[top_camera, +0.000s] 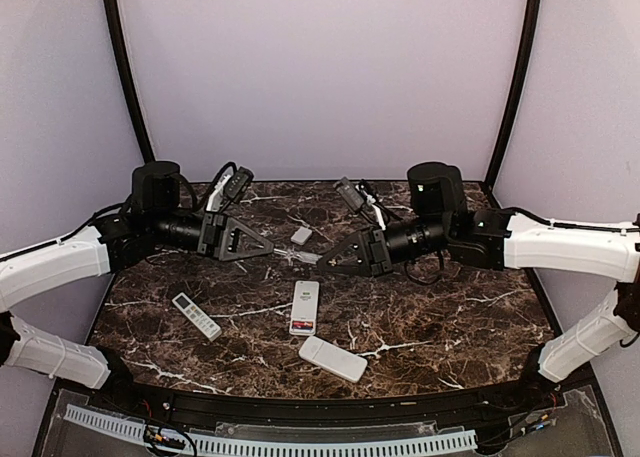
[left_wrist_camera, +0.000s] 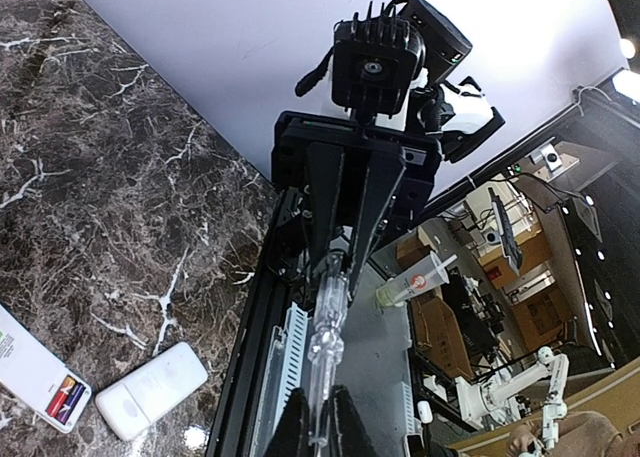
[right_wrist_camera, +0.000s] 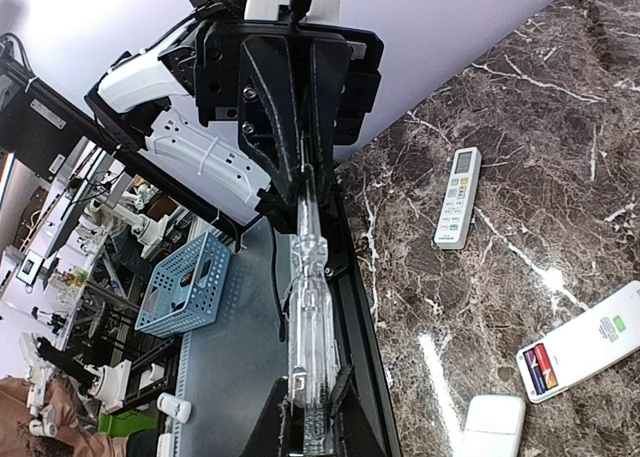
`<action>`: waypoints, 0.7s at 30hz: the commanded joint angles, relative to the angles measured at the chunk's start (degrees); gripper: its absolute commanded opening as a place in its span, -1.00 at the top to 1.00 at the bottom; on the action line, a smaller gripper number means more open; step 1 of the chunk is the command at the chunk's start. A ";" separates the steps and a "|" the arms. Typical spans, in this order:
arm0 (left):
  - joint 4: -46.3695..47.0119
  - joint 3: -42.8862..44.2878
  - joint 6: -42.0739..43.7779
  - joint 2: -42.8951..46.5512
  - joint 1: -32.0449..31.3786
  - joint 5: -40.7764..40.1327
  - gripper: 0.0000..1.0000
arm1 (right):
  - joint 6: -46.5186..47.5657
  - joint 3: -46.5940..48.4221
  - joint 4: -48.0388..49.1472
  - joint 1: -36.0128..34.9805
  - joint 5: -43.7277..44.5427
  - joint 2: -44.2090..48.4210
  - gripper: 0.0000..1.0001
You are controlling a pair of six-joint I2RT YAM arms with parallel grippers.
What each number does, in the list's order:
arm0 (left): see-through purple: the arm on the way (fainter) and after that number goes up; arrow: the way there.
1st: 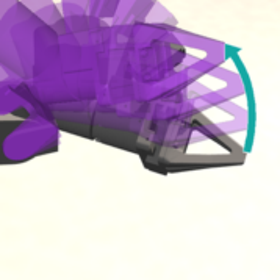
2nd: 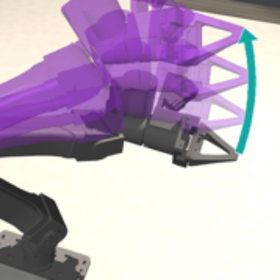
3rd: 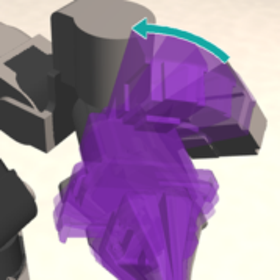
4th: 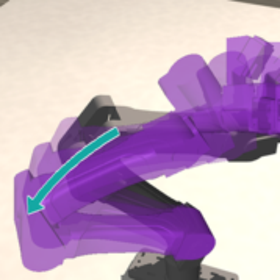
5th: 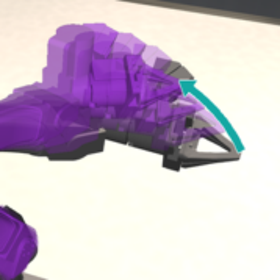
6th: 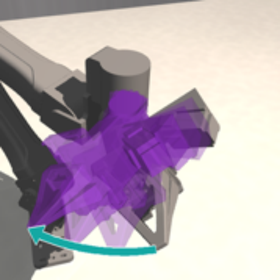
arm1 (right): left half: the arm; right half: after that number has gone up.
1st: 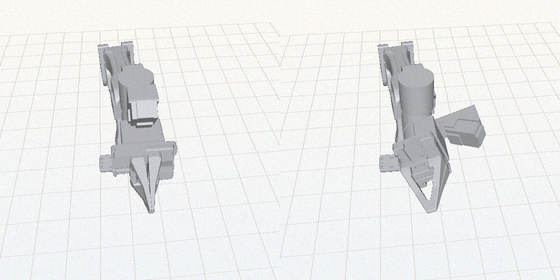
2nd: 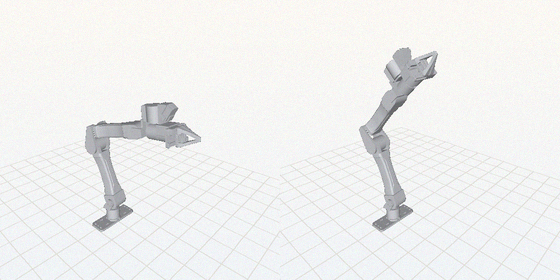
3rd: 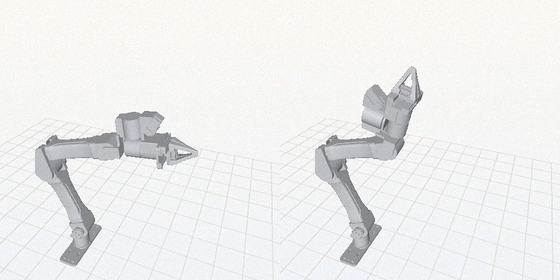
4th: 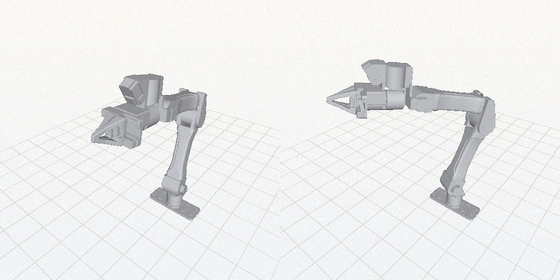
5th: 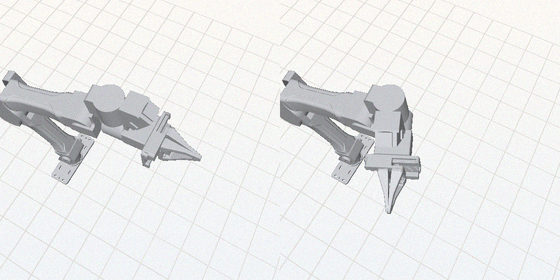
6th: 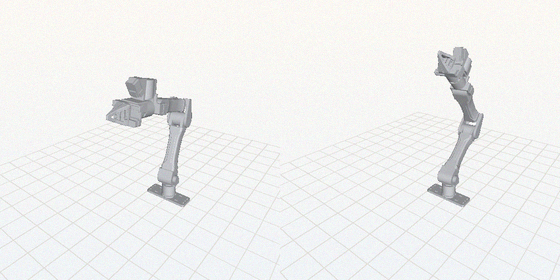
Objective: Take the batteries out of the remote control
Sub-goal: Pass from the right arm to the left
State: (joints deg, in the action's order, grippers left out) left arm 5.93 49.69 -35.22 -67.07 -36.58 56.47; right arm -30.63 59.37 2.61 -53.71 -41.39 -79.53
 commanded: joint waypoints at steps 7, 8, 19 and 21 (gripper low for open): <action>2.19 -3.94 -2.17 1.22 -0.07 -2.81 1.00 | 0.09 1.61 2.41 0.20 1.35 -0.89 0.68; 4.18 -4.53 -2.98 1.96 -0.07 -4.27 1.00 | 0.06 1.48 2.93 0.19 1.86 -0.76 0.33; 22.72 -11.22 -16.98 4.63 -0.03 -10.47 1.00 | -9.74 -8.09 22.55 0.22 11.85 4.07 -0.74; 25.80 -11.59 -18.62 4.44 0.01 -10.31 1.00 | -10.98 -8.98 25.25 0.12 11.36 3.40 -0.74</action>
State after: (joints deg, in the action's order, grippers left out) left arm 22.15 39.33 -48.82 -64.12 -36.60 47.48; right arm -36.88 52.95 17.17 -53.56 -32.64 -76.29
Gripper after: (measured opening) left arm 0.056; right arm 0.870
